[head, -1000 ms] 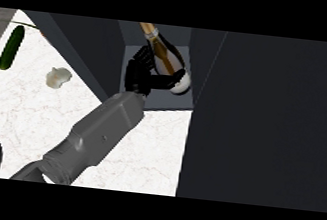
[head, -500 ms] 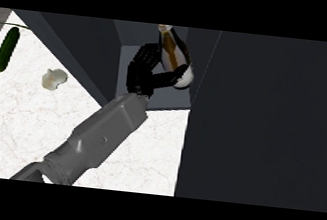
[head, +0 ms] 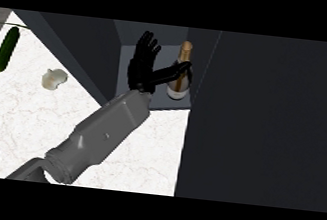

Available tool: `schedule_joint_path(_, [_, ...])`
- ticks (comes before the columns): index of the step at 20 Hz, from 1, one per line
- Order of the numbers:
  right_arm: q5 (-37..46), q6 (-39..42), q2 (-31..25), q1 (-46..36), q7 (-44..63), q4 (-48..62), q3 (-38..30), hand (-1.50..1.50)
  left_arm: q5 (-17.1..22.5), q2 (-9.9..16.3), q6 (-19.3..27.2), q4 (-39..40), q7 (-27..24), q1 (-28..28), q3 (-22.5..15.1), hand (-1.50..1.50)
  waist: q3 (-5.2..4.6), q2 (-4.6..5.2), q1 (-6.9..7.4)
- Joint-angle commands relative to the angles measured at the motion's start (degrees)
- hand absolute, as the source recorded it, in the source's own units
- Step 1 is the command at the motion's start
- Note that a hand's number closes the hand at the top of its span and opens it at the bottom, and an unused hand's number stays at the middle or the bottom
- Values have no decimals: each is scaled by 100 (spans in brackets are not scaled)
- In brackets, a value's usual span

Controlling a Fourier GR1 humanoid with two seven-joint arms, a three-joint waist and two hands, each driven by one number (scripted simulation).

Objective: Pick up the wine, place it into the cabinet and close the cabinet

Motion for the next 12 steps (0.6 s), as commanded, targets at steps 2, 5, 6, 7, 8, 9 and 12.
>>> schedule_joint_path(2, [-14,-36,-23,-221,109,126,-37,-150,128,-1,169,190,45,-201,-204,-150,1,4,59])
schedule_joint_path(5, [81,74,4,350,-195,-78,43,-150,-56,-1,594,65,-125,-27,-686,-150,9,-41,17])
schedule_joint_path(6, [-117,156,-37,176,-179,84,-28,-150,-129,-1,528,339,-132,-277,-634,-150,9,3,30])
schedule_joint_path(7, [-151,112,-37,225,-118,-31,-71,-150,-156,-1,531,340,-42,-428,-672,-150,8,-18,62])
schedule_joint_path(8, [-117,42,17,78,-23,-76,30,-150,-177,-1,455,439,-21,-508,-676,-150,3,1,44])
schedule_joint_path(9, [-105,111,-19,190,-71,-54,45,-150,-211,-1,434,361,-93,-421,-791,-150,5,13,-16])
schedule_joint_path(12, [-122,25,-55,59,143,-106,9,-150,-171,-1,684,127,-79,-493,-937,-150,2,-16,29])
